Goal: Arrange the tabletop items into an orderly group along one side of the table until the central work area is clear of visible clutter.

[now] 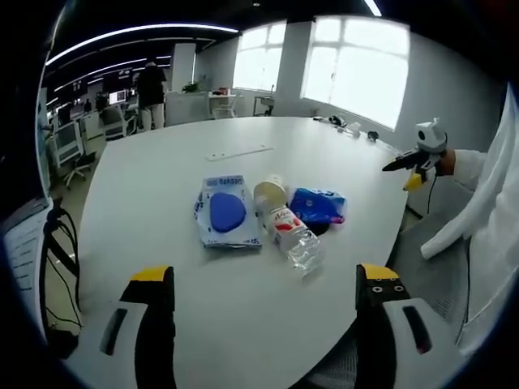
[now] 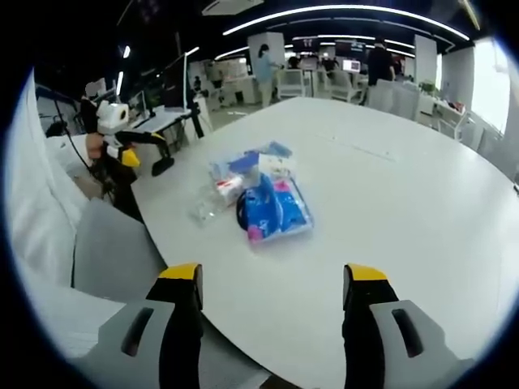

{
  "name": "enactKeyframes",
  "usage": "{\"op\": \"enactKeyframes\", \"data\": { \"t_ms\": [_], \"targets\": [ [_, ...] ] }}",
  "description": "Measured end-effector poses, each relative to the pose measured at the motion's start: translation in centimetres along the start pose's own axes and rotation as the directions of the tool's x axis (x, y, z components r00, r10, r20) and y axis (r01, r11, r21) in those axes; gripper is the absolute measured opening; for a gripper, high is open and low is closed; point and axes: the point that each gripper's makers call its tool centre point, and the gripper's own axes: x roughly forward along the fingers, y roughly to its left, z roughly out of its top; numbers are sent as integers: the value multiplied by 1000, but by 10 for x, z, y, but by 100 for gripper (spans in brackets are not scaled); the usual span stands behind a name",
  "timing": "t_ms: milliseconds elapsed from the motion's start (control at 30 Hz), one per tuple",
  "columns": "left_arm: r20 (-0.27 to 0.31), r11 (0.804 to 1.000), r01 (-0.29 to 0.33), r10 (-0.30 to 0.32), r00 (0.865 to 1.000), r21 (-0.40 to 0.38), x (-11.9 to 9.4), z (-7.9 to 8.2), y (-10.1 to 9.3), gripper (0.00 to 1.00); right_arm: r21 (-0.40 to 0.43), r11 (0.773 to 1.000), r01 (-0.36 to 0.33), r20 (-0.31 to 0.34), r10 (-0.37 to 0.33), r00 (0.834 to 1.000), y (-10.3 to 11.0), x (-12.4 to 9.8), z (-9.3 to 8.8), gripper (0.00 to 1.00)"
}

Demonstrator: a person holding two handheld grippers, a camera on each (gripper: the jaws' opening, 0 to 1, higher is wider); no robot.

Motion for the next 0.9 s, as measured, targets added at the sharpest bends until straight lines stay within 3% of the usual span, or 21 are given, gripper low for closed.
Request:
{"op": "enactKeyframes", "data": {
  "t_ms": [900],
  "targets": [
    [7, 999, 31, -31, 999, 8, 16, 9, 2, 94, 54, 997, 47, -13, -46, 999, 1, 37, 9, 64]
  ]
}}
